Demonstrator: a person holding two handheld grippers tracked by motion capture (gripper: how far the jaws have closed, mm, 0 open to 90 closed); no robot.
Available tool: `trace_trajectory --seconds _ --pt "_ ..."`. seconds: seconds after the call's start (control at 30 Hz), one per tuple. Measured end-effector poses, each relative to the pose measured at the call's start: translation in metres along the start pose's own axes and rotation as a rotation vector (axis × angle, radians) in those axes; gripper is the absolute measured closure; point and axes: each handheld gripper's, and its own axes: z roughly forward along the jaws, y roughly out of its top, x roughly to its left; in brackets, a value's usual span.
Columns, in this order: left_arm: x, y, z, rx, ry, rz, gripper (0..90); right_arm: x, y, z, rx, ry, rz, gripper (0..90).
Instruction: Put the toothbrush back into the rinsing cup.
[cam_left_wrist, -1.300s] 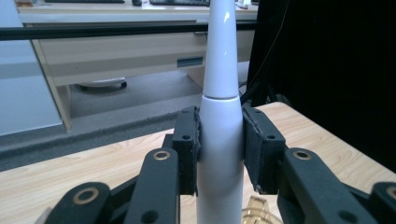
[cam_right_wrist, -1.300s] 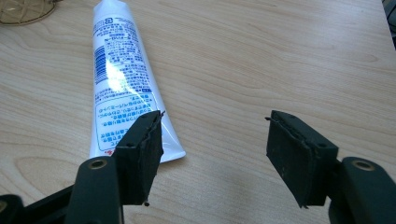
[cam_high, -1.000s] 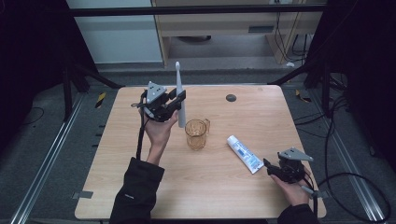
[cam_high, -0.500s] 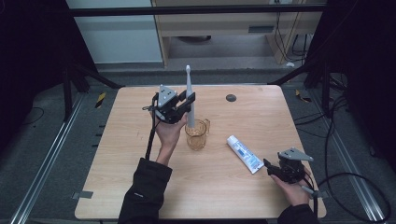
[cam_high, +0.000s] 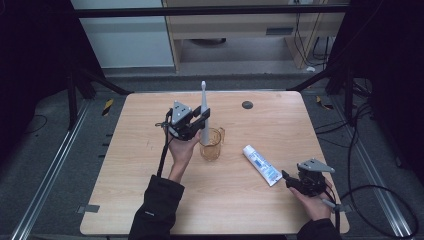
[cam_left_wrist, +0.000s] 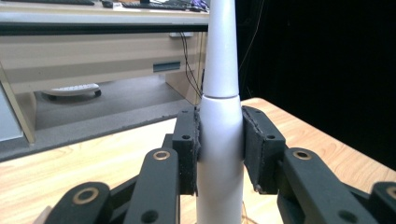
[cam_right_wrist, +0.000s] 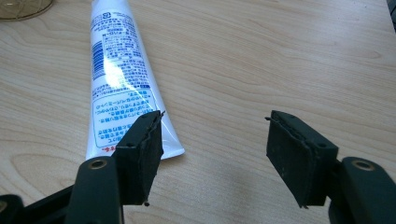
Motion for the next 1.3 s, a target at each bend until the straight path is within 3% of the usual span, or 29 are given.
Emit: trace_trajectory --seconds 0.7,1.3 --pt "-0.001 -0.043 0.001 0.038 -0.012 0.010 67.5 0.002 0.000 0.001 0.003 0.003 0.001 36.0" --pt "0.001 -0.060 -0.003 0.079 -0.016 0.021 67.3 0.002 0.000 0.001 0.004 0.001 -0.001 36.0"
